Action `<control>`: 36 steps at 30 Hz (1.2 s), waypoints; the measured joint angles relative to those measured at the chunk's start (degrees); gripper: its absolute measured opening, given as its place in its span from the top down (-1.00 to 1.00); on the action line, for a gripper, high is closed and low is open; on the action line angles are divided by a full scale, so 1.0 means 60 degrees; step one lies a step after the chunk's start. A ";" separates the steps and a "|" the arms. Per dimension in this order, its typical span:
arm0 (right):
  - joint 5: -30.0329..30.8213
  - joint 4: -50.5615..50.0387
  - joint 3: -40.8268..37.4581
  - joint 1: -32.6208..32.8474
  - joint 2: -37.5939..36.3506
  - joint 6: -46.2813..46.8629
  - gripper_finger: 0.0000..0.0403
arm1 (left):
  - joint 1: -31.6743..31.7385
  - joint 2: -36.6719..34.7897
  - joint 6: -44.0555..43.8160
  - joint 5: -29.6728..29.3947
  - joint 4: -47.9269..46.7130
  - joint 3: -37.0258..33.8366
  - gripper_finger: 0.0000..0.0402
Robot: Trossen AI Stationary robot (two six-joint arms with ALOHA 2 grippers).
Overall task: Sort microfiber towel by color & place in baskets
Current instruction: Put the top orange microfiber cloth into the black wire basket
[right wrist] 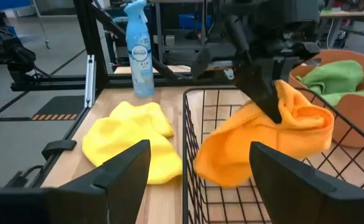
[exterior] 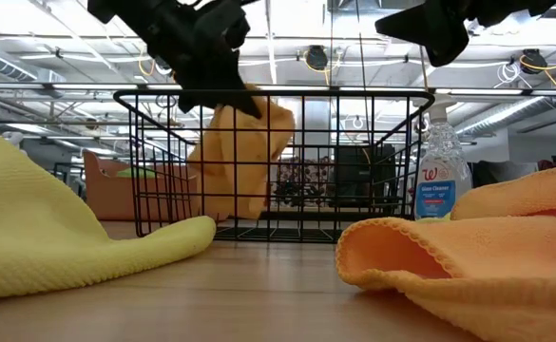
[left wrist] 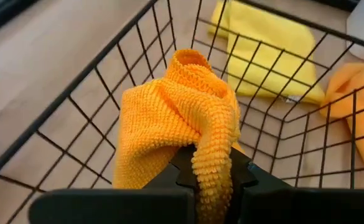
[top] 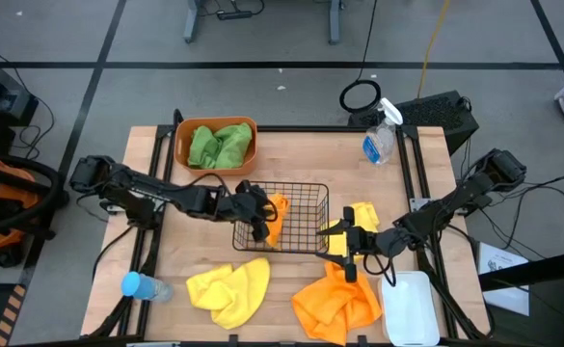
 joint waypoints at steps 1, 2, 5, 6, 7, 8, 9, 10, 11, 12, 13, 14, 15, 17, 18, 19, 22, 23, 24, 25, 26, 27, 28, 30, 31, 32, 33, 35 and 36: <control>0.0000 -0.0060 0.0000 0.0000 0.0000 0.0050 -0.31 | 0.0020 0.0000 -0.0103 0.0007 -0.0122 0.0000 0.85; 0.0000 -0.0078 0.0000 0.0000 0.0000 0.0102 -0.31 | 0.0042 0.0000 -0.0168 0.0012 -0.0267 0.0000 0.84; -0.0007 -0.0067 0.0000 0.0000 0.0000 0.0134 -0.30 | 0.0043 0.0000 -0.0247 -0.0026 -0.0550 0.0000 0.80; -0.0011 -0.0075 0.0000 0.0000 0.0000 0.0134 -0.30 | 0.0043 0.0000 -0.0412 -0.0127 -0.0577 0.0000 0.78; -0.0011 -0.0073 0.0000 0.0000 0.0000 0.0137 -0.30 | 0.0040 0.0000 -0.0629 -0.0241 -0.0625 0.0000 0.76; -0.0011 -0.0072 0.0000 0.0000 0.0000 0.0161 -0.30 | 0.0040 0.0000 -0.0768 -0.0324 -0.0690 0.0000 0.73; -0.0016 -0.0074 0.0000 0.0000 0.0000 0.0177 -0.30 | 0.0037 0.0000 -0.0853 -0.0363 -0.0725 0.0000 0.70; -0.0033 -0.0092 0.0000 0.0000 0.0000 0.0192 -0.30 | 0.0036 0.0000 -0.0862 -0.0372 -0.0746 0.0000 0.66; -0.0036 -0.0104 0.0000 0.0000 0.0000 0.0203 -0.30 | 0.0036 0.0000 -0.0864 -0.0374 -0.0807 0.0000 0.63; -0.0040 -0.0104 0.0000 0.0000 0.0000 0.0203 -0.30 | 0.0036 0.0000 -0.0887 -0.0375 -0.0914 0.0000 0.59; -0.0040 -0.0104 0.0000 0.0000 0.0000 0.0203 -0.30 | 0.0036 0.0000 -0.0915 -0.0382 -0.1024 0.0000 0.54; -0.0043 -0.0104 0.0000 0.0000 0.0000 0.0203 -0.30 | 0.0036 0.0000 -0.0925 -0.0386 -0.1106 0.0000 0.49; -0.0044 -0.0104 0.0000 0.0000 0.0000 0.0203 -0.30 | 0.0035 0.0000 -0.0935 -0.0388 -0.1158 0.0000 0.44; -0.0044 -0.0104 0.0000 0.0000 0.0000 0.0203 -0.30 | 0.0011 0.0000 -0.0935 -0.0390 -0.1127 0.0000 0.34; -0.0044 -0.0106 0.0000 0.0000 0.0000 0.0203 -0.30 | -0.0014 0.0000 -0.0946 -0.0390 -0.1100 0.0000 0.29; -0.0044 -0.0122 0.0000 0.0000 0.0000 0.0203 -0.30 | -0.0056 0.0000 -0.0985 -0.0397 -0.1099 0.0000 0.25; -0.0044 -0.0156 0.0000 0.0000 0.0000 0.0203 -0.30 | -0.0173 0.0000 -0.0997 -0.0397 -0.1113 0.0000 0.16; -0.0044 -0.0159 0.0000 0.0000 0.0000 0.0203 -0.30 | -0.0203 0.0003 -0.0997 -0.0397 -0.1113 0.0000 0.13; -0.0044 -0.0157 0.0000 0.0000 0.0000 0.0203 -0.30 | -0.0239 0.0001 -0.0985 -0.0397 -0.1113 0.0004 0.11; -0.0044 -0.0162 0.0000 0.0000 0.0000 0.0203 -0.30 | -0.0256 0.0000 -0.0929 -0.0391 -0.1132 0.0006 0.09; -0.0044 -0.0163 0.0000 0.0000 0.0000 0.0203 -0.30 | -0.0280 0.0002 -0.0900 -0.0375 -0.1199 0.0023 0.07; -0.0044 -0.0169 0.0000 0.0000 0.0000 0.0203 -0.30 | -0.0306 0.0004 -0.0840 -0.0322 -0.1358 0.0078 0.05; -0.0044 -0.0174 0.0000 0.0000 0.0000 0.0203 -0.30 | -0.0304 0.0007 -0.0777 -0.0221 -0.1562 0.0170 0.04; -0.0044 -0.0211 0.0000 0.0000 0.0000 0.0203 -0.30 | -0.0327 0.0007 -0.0673 0.0019 -0.2049 0.0431 0.02; -0.0044 -0.0210 0.0000 0.0000 0.0000 0.0203 -0.30 | -0.0348 0.0007 -0.0672 0.0078 -0.2259 0.0542 0.01; -0.0044 -0.0210 0.0000 0.0000 0.0000 0.0203 -0.30 | -0.0357 0.0007 -0.0669 0.0087 -0.2462 0.0630 0.01; -0.0044 -0.0210 0.0000 0.0000 0.0000 0.0203 -0.30 | -0.0357 0.0007 -0.0665 0.0170 -0.2654 0.0716 0.01; -0.0044 -0.0210 0.0000 0.0000 0.0000 0.0203 -0.30 | -0.0351 0.0007 -0.0666 0.0365 -0.3067 0.0913 0.01; -0.0044 -0.0214 0.0000 0.0000 0.0000 0.0203 -0.30 | -0.0350 0.0007 -0.0667 0.0439 -0.3252 0.1013 0.01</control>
